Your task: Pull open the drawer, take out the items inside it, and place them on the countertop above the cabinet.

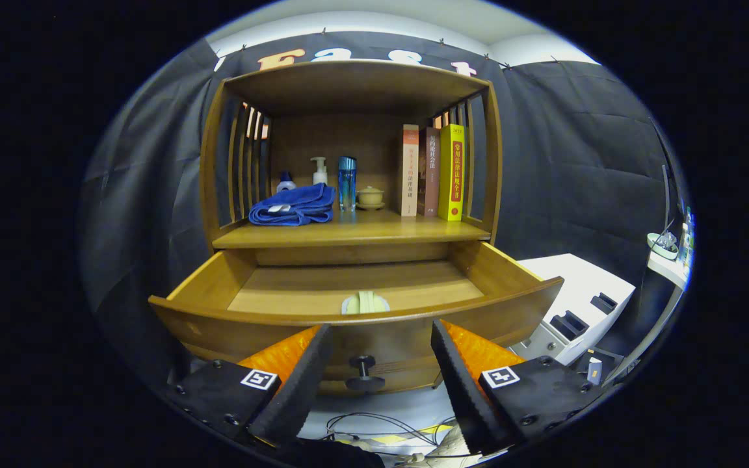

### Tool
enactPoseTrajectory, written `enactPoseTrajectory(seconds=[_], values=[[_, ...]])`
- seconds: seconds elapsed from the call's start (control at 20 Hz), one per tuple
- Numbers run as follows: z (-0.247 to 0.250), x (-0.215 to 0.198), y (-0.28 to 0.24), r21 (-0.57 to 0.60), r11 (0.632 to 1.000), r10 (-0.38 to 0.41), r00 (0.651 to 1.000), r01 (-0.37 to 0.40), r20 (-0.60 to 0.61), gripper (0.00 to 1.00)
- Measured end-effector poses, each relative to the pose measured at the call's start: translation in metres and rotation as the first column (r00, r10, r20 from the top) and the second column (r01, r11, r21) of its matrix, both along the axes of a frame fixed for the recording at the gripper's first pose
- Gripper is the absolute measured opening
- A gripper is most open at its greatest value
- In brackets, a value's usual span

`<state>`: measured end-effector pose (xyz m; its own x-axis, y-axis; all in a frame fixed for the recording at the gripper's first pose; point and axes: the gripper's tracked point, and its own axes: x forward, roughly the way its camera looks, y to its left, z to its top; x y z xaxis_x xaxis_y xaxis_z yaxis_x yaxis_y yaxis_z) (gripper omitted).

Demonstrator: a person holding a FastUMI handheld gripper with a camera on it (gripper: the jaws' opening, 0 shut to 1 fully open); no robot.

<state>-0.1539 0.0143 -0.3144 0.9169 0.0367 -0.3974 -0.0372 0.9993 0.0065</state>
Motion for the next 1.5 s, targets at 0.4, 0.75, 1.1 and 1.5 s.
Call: enactPoseTrajectory(seconds=[0.4, 0.75, 1.1, 1.5], values=[[0.052, 0.047, 0.01, 0.071, 0.997, 0.01, 1.0, -0.012, 0.028, 0.99], [0.048, 0.097, 0.02, 0.043, 0.997, 0.061, 0.997, -0.059, -0.037, 0.99], [-0.002, 0.14, 0.033, -0.001, 0.991, 0.131, 0.964, -0.135, -0.233, 0.99], [-0.091, 0.142, 0.041, 0.014, 0.979, 0.183, 0.842, -0.205, -0.508, 0.99]])
